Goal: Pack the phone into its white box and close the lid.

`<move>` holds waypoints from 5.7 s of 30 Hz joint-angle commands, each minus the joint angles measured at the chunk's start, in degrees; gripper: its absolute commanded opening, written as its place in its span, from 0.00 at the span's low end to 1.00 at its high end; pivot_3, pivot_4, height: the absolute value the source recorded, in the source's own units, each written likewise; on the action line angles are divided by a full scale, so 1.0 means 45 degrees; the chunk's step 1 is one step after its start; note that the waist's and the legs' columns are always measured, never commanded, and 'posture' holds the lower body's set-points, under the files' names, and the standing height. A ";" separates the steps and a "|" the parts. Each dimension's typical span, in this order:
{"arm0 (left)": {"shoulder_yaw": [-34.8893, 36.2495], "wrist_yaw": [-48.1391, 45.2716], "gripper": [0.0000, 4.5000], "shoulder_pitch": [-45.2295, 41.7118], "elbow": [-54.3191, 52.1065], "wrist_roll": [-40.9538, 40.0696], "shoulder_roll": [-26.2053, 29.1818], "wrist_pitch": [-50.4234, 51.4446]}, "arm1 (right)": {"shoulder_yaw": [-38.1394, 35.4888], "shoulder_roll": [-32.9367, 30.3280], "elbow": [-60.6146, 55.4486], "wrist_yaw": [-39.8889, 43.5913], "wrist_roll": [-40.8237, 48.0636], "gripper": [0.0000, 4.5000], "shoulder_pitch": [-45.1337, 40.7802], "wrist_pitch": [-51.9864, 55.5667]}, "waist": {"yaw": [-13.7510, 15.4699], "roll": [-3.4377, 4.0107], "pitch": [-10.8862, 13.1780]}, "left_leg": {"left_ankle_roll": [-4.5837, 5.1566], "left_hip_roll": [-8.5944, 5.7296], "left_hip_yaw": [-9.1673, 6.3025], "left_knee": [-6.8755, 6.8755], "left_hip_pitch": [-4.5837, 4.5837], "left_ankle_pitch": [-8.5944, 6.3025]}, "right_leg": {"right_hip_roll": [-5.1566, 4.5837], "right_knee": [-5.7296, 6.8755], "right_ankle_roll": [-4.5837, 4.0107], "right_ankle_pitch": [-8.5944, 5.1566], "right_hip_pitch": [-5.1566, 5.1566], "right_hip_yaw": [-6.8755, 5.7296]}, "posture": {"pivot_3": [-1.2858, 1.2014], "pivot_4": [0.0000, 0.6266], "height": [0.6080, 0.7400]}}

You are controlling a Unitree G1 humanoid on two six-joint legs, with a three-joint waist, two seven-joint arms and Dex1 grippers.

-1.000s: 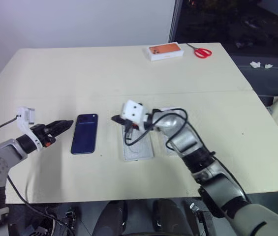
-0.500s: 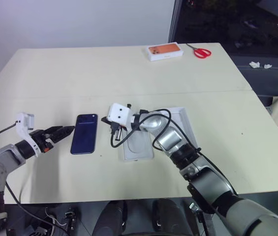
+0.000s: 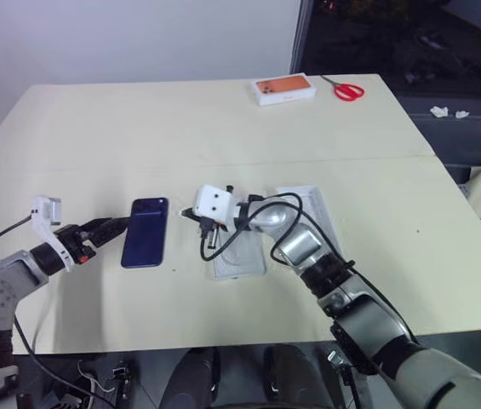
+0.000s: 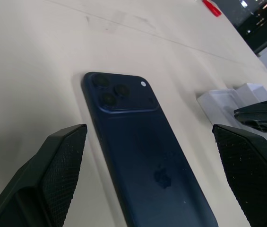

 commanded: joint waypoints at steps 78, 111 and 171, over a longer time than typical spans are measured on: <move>-0.0272 -0.0307 0.99 -0.0903 -0.0419 0.0165 -0.0037 -0.0366 | -0.1739 -0.2058 -0.2407 0.0728 0.1693 0.00 0.1071 0.0780 | -0.0014 -0.0021 0.0006 | 0.0037 -0.0002 0.0013 0.0005 -0.0006 -0.0020 | -0.0003 0.0032 -0.0006 -0.0005 -0.0003 0.0014 | 0.52 0.24 1.00; 0.0328 0.0503 0.99 -0.0288 -0.1785 -0.0703 0.0008 0.0306 | -0.2285 -0.2967 -0.2655 0.1506 0.2502 0.00 0.0453 0.2082 | 0.0034 -0.0016 0.0009 | 0.0037 0.0002 0.0014 0.0008 -0.0004 -0.0020 | -0.0004 0.0031 -0.0012 -0.0008 0.0004 0.0013 | 0.52 0.24 1.00; -0.2914 -0.0230 0.99 -0.2496 0.1789 0.1184 -0.1701 0.4847 | 0.1577 0.2852 0.3323 -0.1003 -0.1801 0.00 -0.2460 0.3386 | 0.0351 0.0114 -0.0210 | 0.0048 -0.0043 -0.0009 0.0006 0.0091 -0.0028 | -0.0023 0.0043 -0.0013 -0.0009 0.0052 0.0001 | 0.52 0.24 1.00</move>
